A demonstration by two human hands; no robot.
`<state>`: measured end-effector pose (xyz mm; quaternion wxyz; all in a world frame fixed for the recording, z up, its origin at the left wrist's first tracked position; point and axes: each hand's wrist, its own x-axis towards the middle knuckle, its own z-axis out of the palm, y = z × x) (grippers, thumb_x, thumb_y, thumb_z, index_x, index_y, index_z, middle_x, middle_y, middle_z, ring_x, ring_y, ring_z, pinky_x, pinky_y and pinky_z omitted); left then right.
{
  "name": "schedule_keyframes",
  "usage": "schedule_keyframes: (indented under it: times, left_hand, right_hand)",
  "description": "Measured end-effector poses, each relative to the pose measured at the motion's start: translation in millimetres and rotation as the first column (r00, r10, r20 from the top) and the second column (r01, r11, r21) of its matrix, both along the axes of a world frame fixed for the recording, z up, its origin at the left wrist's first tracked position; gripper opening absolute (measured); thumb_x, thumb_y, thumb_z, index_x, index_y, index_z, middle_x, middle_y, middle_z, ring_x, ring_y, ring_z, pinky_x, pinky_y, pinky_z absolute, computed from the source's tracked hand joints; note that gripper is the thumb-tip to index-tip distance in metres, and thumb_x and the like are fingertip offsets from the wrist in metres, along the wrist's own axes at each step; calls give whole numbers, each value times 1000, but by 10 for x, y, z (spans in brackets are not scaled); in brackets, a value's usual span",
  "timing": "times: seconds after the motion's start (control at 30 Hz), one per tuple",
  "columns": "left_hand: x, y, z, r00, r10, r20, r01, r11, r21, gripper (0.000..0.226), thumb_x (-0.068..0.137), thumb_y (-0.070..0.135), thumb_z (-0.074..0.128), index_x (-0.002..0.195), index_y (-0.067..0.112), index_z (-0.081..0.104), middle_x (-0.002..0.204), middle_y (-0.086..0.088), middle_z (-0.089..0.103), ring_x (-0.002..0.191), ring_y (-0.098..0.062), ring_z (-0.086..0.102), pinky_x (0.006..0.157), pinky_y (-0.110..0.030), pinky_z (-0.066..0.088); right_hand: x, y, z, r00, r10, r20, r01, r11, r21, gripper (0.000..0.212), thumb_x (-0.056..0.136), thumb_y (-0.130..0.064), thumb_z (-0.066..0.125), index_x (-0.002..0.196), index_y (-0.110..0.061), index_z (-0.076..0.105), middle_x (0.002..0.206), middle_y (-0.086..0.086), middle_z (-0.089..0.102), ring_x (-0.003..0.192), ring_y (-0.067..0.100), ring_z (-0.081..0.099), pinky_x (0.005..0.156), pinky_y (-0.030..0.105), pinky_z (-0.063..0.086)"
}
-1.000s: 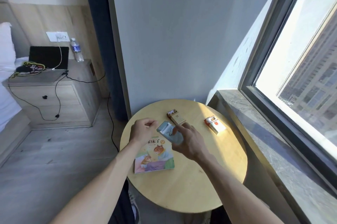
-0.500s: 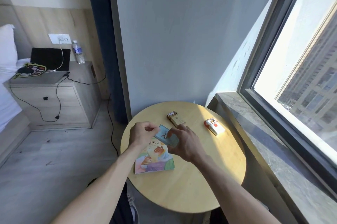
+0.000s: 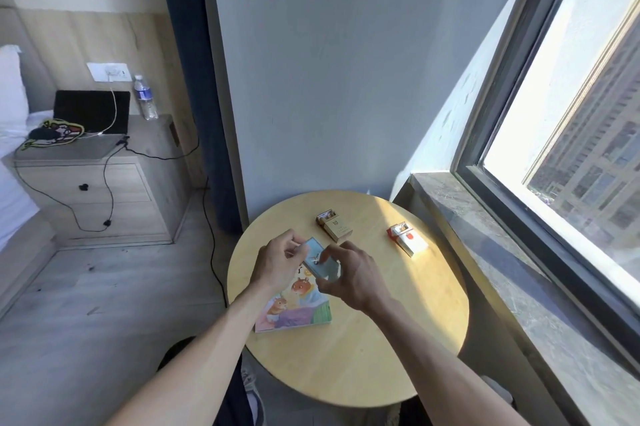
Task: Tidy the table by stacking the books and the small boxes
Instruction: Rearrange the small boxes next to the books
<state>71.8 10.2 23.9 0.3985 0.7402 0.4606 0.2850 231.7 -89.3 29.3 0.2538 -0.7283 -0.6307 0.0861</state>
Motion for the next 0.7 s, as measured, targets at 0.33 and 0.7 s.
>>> schedule_keyframes:
  times: [0.33, 0.7]
  left_hand:
    - [118, 75, -205, 986, -103, -128, 99, 994, -40, 20, 99, 35, 57, 111, 32, 73, 99, 8, 72, 92, -13, 67, 83, -32, 55]
    - [408, 253, -448, 982, -123, -142, 110, 989, -96, 19, 97, 32, 59, 100, 28, 77, 91, 12, 73, 89, -13, 67, 80, -28, 54]
  right_hand:
    - [725, -181, -433, 966, -257, -20, 248, 949, -196, 37, 75, -48, 77, 105, -36, 60, 109, -3, 59, 94, 20, 59, 75, 37, 57]
    - [1357, -115, -725, 903, -425, 62, 428, 877, -216, 29, 87, -57, 67, 99, -32, 63, 126, -1, 59, 108, 17, 53, 87, 39, 53]
